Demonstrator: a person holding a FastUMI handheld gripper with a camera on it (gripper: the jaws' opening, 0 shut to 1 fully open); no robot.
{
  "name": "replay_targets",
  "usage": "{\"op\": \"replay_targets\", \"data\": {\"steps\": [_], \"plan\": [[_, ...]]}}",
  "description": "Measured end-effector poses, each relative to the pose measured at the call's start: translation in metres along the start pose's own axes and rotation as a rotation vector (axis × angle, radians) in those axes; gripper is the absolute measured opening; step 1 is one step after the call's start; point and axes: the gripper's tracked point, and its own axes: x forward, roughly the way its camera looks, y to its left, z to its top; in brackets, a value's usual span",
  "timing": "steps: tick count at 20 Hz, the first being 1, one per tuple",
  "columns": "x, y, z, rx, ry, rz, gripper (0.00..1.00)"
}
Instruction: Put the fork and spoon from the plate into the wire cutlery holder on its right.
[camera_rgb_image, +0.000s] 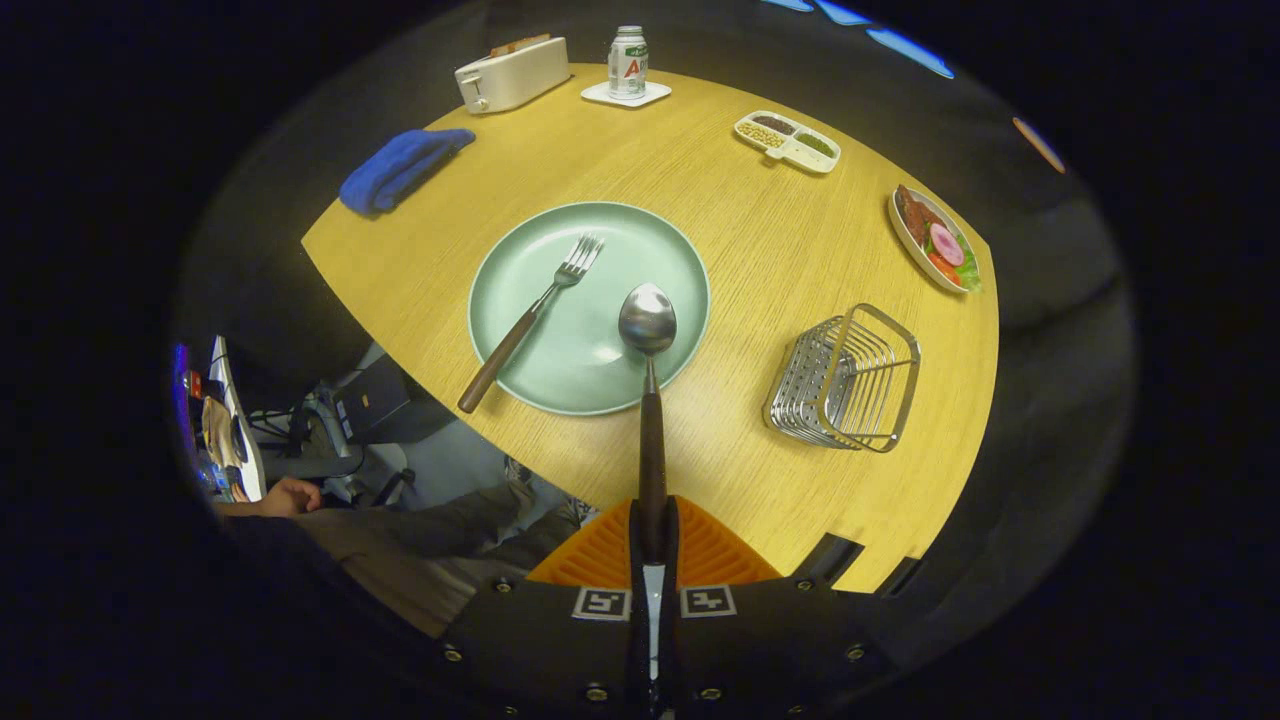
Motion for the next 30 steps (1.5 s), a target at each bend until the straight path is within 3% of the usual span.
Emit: {"op": "replay_targets", "data": {"steps": [7, 13, 18, 30], "plan": [[-0.055, -0.034, -0.003, 0.148, -0.013, 0.070, 0.04], [-0.076, -0.087, -0.021, 0.185, 0.038, -0.001, 0.04], [-0.071, -0.096, -0.025, 0.238, 0.083, 0.038, 0.04], [-0.034, -0.124, -0.013, 0.232, 0.223, 0.015, 0.04]]}}
